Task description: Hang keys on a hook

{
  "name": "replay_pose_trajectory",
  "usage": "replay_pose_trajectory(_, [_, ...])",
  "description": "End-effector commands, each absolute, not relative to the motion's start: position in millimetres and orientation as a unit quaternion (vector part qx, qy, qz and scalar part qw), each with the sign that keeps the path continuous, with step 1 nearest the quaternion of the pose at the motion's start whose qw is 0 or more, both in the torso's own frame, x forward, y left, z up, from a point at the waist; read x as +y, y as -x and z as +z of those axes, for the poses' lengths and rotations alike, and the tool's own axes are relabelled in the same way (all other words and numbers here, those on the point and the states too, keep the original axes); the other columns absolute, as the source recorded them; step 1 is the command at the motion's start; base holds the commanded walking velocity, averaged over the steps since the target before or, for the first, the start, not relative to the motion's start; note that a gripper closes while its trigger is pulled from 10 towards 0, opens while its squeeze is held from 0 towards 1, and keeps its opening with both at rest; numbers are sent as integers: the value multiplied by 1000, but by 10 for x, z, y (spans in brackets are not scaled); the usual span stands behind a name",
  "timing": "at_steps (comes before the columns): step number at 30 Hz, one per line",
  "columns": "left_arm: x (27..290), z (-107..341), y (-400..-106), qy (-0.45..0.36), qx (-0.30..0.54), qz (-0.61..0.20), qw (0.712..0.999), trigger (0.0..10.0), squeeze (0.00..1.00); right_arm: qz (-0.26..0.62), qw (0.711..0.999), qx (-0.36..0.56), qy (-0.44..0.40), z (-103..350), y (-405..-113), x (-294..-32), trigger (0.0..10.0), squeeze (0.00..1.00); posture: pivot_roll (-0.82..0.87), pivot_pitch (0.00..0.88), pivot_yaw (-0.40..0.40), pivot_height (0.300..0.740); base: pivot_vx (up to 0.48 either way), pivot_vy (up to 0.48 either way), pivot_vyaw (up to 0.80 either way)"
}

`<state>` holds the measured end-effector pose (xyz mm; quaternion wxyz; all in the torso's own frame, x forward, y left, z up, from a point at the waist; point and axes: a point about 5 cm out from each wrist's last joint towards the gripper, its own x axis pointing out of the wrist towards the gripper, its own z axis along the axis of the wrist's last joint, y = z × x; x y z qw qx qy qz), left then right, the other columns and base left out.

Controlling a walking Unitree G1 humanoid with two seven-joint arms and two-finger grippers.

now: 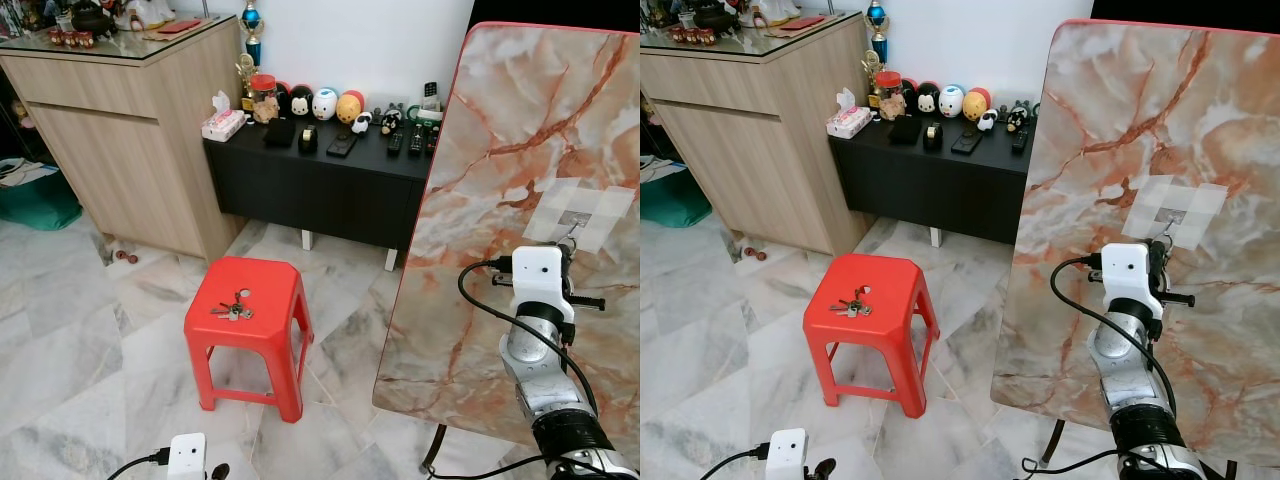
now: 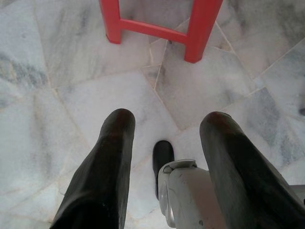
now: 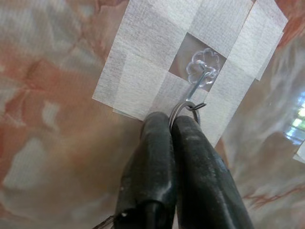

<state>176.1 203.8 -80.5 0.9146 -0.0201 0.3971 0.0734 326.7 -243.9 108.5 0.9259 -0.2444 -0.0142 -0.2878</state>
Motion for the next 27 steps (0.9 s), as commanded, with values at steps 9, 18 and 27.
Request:
replay_pose_trajectory(9, [2025, -803, -1771, 18, 397, 68, 915, 10000, 0, -281, 931, -34, 231, 1123, -3258, -2425, 10000, 1000, 20, 0, -32, 740, 0, 0, 0])
replay_pose_trajectory(18, [2019, -805, -1769, 18, 398, 66, 915, 10000, 0, -170, 968, -48, 176, 976, -3138, -2162, 10000, 0, 18, 0, -32, 740, 0, 0, 0])
replay_pose_trajectory(27, [2025, -796, -1791, 18, 398, 64, 915, 10000, 0, -91, 981, 153, 73, 153, -2769, -2086, 10000, 0, 0, 0, -24, 740, 0, 0, 0])
